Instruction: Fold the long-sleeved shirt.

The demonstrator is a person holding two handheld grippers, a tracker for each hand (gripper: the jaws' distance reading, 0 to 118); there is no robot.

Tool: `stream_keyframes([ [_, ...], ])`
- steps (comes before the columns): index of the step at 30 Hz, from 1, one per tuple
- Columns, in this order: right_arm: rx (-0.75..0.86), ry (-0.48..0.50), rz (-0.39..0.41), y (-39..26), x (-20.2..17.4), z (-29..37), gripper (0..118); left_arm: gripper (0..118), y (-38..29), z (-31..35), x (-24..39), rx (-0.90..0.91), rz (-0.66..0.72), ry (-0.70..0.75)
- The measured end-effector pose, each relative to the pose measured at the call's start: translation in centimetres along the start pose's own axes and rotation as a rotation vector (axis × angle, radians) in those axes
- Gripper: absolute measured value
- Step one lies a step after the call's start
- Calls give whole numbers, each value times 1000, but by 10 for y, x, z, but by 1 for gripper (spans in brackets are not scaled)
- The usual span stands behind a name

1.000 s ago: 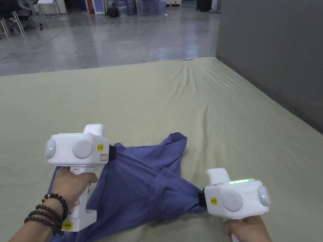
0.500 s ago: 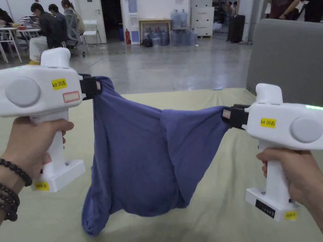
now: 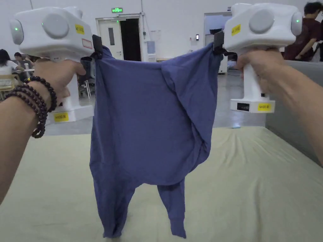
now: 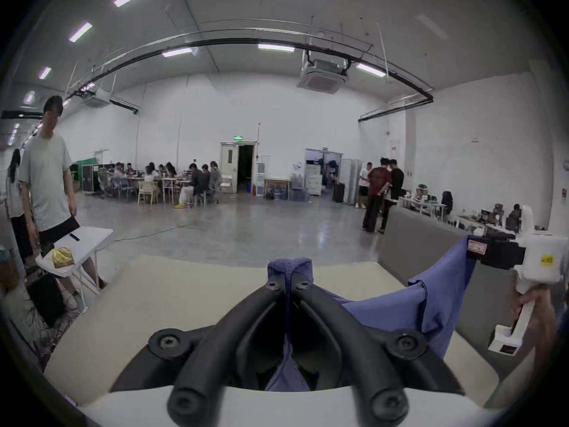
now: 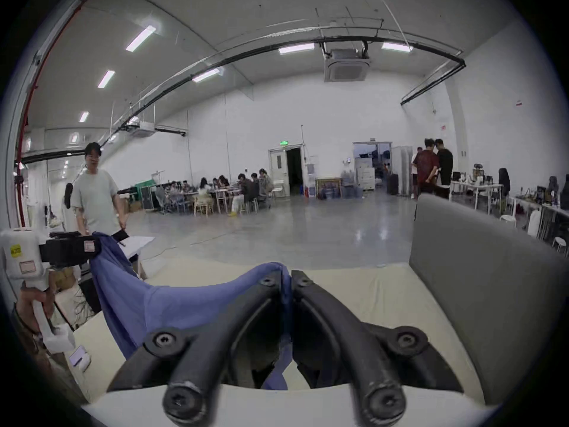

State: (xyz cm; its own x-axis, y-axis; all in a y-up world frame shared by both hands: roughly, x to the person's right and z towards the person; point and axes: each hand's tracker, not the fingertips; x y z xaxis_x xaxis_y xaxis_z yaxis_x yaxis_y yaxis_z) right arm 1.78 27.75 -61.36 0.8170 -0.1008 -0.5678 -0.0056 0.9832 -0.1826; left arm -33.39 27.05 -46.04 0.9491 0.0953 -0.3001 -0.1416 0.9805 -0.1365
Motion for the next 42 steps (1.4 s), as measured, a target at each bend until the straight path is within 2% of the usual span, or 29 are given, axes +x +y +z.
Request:
stream_keyframes([
  [3, 43, -37, -8, 38, 7, -29, 1, 0, 33, -5, 5, 79, 47, -13],
  [6, 72, -66, 82, 55, 5, -33, 1, 0, 50, -10, 12, 98, 26, -4],
  [10, 75, -68, 82, 24, 13, -38, 1, 0, 24, -21, 13, 100, -7, -27],
  [13, -19, -43, 43, -42, 28, -55, 1, 0, -35, -41, 7, 2, -12, -23],
  [18, -257, -35, -41, -208, 47, -84, 1, 0, -197, -79, -6, -231, 48, -16],
  [19, -302, -39, -55, -239, 49, -87, 1, 0, -224, -58, 4, -265, 54, -10],
  [22, -448, -58, -88, -335, 52, -89, 1, 0, -318, -53, 2, -387, 102, -3],
  [24, -516, -63, -90, -375, 55, -85, 1, 0, -355, -47, -2, -473, 144, 4],
  [28, -512, -48, -92, -395, 60, -54, 1, 0, -390, -24, -16, -481, 142, 1],
  [30, -454, 3, -97, -391, 58, -26, 1, 0, -389, 2, -19, -457, 138, -38],
  [34, -415, 5, -16, -398, 42, 55, 1, 0, -395, 56, -21, -432, 103, -57],
  [37, -427, -2, -21, -425, 37, 101, 1, 0, -417, 98, -16, -464, 88, -86],
  [39, -457, 8, -11, -449, 31, 134, 1, 0, -438, 125, -12, -515, 15, -86],
  [42, -558, 20, 79, -487, 15, 179, 1, 0, -474, 162, -11, -586, -18, -120],
])
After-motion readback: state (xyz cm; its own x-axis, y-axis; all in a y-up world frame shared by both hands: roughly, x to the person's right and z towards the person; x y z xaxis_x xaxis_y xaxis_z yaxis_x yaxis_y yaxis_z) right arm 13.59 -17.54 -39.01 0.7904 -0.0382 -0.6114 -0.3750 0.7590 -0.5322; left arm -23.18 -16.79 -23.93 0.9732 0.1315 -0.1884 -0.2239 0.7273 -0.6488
